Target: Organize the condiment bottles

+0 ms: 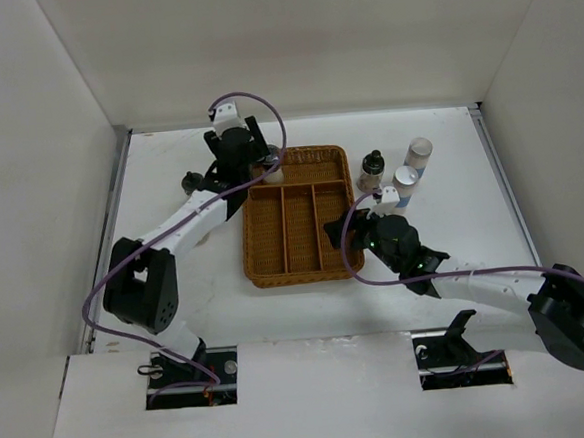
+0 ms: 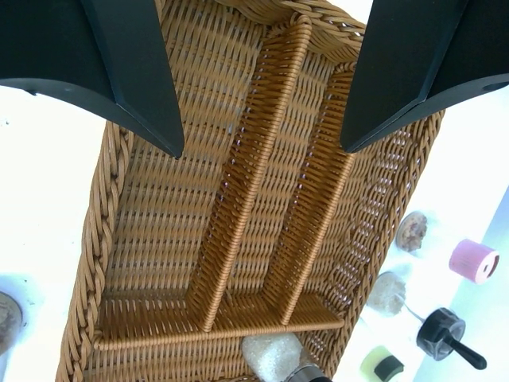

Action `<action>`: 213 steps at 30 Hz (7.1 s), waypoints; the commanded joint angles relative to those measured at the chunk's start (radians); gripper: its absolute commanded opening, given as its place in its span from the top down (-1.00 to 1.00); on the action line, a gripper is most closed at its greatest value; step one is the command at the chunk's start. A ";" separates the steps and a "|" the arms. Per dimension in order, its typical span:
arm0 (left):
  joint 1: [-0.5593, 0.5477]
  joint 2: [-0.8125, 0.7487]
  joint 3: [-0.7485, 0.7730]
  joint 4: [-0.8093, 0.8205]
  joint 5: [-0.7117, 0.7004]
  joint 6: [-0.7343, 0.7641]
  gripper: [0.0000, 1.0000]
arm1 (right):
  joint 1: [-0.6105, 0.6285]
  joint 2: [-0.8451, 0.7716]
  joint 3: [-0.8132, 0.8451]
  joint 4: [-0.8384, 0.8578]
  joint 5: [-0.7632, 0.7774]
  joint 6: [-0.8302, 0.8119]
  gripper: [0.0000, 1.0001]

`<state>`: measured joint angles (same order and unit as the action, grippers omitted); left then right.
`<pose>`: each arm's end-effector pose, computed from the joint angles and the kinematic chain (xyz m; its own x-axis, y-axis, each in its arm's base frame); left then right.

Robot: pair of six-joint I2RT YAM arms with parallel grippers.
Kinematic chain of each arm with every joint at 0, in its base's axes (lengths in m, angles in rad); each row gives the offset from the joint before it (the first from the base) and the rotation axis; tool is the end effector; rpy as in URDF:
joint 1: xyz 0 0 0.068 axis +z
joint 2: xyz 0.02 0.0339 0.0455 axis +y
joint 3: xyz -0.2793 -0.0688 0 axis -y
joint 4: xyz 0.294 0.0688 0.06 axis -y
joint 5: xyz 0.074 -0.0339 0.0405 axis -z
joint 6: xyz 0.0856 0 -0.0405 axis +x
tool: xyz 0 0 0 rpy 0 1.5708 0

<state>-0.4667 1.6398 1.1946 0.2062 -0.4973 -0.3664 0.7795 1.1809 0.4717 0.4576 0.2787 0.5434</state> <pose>0.4430 -0.1774 0.2844 -0.1908 -0.2565 -0.9475 -0.0930 0.9656 -0.2426 0.2494 0.2134 0.1870 -0.4030 0.3006 -0.8644 -0.3247 0.8361 0.4421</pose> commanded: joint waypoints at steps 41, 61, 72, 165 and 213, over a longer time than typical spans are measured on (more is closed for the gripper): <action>0.087 -0.024 -0.032 0.007 -0.093 -0.017 0.34 | -0.019 0.043 0.013 0.085 -0.032 0.006 -0.74; -0.126 -0.143 -0.276 0.064 -0.054 -0.137 0.35 | -0.023 0.052 0.007 0.093 -0.029 0.016 -0.73; -0.166 0.008 -0.242 0.028 -0.099 -0.118 0.05 | -0.030 0.040 0.001 0.095 -0.029 0.016 -0.73; -0.312 -0.310 -0.397 -0.175 -0.241 -0.143 -0.57 | -0.041 0.077 0.018 0.087 -0.090 0.041 -0.86; 0.265 0.017 -0.182 0.059 -0.161 -0.052 -0.51 | -0.012 0.128 0.056 0.053 -0.098 0.020 -0.95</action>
<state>-0.2134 1.6947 1.0225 0.2306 -0.6407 -0.4019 0.7609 1.2995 0.4835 0.4801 0.1867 0.5724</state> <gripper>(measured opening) 0.759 0.973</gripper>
